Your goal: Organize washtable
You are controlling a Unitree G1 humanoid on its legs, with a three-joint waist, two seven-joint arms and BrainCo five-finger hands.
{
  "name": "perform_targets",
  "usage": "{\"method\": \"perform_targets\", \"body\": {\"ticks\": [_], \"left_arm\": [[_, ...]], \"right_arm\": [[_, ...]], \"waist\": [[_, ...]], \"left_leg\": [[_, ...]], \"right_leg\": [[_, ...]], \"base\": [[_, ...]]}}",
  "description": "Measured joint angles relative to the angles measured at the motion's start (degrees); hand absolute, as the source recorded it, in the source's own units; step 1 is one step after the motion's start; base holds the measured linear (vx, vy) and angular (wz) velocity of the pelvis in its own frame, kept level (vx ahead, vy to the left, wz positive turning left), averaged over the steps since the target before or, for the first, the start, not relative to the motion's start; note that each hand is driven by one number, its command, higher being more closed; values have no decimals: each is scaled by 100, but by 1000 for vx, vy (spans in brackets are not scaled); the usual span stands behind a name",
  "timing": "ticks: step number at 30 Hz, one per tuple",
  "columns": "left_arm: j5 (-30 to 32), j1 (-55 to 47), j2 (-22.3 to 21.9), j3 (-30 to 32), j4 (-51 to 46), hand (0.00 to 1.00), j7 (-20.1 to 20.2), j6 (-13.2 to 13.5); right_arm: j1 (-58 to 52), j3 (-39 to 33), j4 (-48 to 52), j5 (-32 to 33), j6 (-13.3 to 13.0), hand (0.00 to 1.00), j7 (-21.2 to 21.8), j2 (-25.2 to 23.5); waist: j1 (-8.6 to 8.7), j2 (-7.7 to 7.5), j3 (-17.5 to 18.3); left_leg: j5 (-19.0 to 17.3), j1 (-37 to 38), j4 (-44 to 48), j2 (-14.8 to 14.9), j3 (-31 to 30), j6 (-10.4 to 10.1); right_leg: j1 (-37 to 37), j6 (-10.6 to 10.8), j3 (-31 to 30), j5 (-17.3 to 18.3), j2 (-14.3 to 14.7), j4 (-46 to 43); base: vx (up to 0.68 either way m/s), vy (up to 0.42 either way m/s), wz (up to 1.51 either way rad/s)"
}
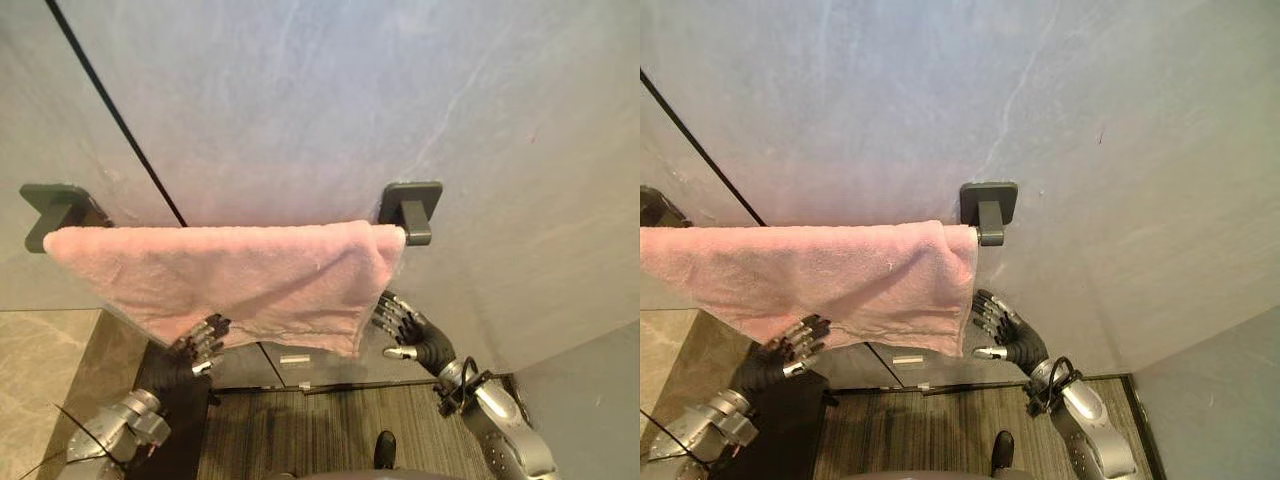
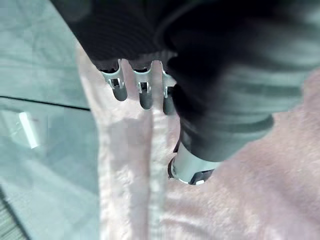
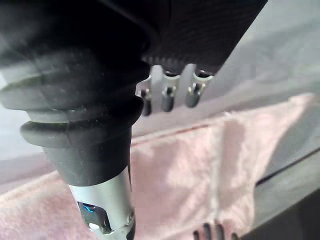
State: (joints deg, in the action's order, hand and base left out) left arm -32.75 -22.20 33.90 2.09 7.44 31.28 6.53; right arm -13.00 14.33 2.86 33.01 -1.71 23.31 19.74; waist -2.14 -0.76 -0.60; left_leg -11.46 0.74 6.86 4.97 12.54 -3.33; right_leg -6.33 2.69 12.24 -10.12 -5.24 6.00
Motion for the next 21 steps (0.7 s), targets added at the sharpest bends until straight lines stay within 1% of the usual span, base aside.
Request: {"method": "perform_targets", "body": {"ticks": [2,4,6,8,9,10,11,12,14,15,16,17,19,20,21], "left_arm": [[181,-78,16,-316,151,0,-6,1],[350,-151,-38,-452,363,0,-19,0],[497,-150,-304,-454,755,0,-89,8],[863,-26,-924,-301,1455,0,-395,42],[1011,25,-1111,-213,1655,0,-526,53],[1258,141,-1497,52,2106,0,-735,70],[1463,249,-1827,377,2571,0,-973,80],[1586,303,-1972,530,2784,0,-1105,82],[1907,522,-2413,1136,3560,0,-1605,94],[2004,568,-2492,1252,3729,0,-1743,99],[2222,664,-2634,1452,4061,0,-2049,125],[2311,720,-2699,1568,4255,0,-2209,132],[2675,860,-2928,1918,4824,0,-2845,118],[2714,869,-2979,1999,4924,0,-2957,115],[2824,883,-3120,2152,5158,0,-3286,55]], "right_arm": [[-105,22,-588,-182,27,0,70,-41],[-184,0,-1161,-495,70,0,63,-99],[-298,-130,-1776,-815,72,0,59,-209],[-348,-534,-2793,-1372,71,0,-25,-475],[-349,-644,-3034,-1613,66,0,-123,-544],[-337,-913,-3494,-1986,64,0,-258,-679],[-314,-1177,-3937,-2222,63,0,-390,-778],[-303,-1311,-4145,-2307,64,0,-463,-821],[-223,-1820,-4994,-2573,66,0,-750,-930],[-179,-1958,-5205,-2676,65,0,-842,-962],[-75,-2211,-5631,-2813,66,0,-1024,-1027],[-11,-2337,-5868,-2876,67,0,-1122,-1059],[177,-2792,-6488,-2913,76,0,-1469,-1203],[195,-2872,-6572,-2914,80,0,-1533,-1239],[213,-3061,-6708,-2927,102,0,-1712,-1307]], "waist": [[42,-31,31],[110,-11,49],[128,6,93],[141,34,102],[142,64,91],[144,63,95],[146,96,90],[146,115,88],[145,151,94],[146,161,93],[147,184,90],[148,193,88],[159,205,69],[162,201,66],[159,184,41]], "left_leg": [[0,5,-6,-5,0,0],[0,6,-20,-3,-5,-1],[0,18,-39,-4,-9,-1],[0,51,-52,-6,-5,-2],[1,53,-57,-7,-6,-5],[5,76,-76,-7,-8,-10],[7,104,-96,-3,-9,-14],[7,112,-99,-1,-14,-14],[7,187,-114,-3,-46,-15],[8,202,-120,-5,-48,-16],[9,217,-123,-8,-57,-17],[9,225,-124,-11,-68,-17],[24,327,-199,-18,-105,-33],[29,366,-223,-18,-120,-35],[33,476,-290,-20,-133,-43]], "right_leg": [[1,0,9,0,-7,1],[5,0,10,0,-7,2],[6,1,14,1,-5,3],[23,2,15,2,-4,3],[24,2,16,2,-4,3],[36,3,19,4,-2,3],[58,5,22,10,5,4],[65,11,27,17,6,4],[109,22,52,30,3,4],[120,23,54,30,3,4],[139,23,63,30,0,4],[154,23,76,31,-3,4],[275,62,120,64,-8,5],[317,68,135,78,-9,5],[411,69,152,109,-8,5]], "base": [[0,0,0],[0,0,0],[0,0,0],[0,0,0],[0,0,0],[0,0,0],[0,0,0],[3,-2,4],[17,3,6],[20,8,4],[12,8,3],[-1,11,6],[-12,7,9],[-19,4,10],[-12,6,7]]}}
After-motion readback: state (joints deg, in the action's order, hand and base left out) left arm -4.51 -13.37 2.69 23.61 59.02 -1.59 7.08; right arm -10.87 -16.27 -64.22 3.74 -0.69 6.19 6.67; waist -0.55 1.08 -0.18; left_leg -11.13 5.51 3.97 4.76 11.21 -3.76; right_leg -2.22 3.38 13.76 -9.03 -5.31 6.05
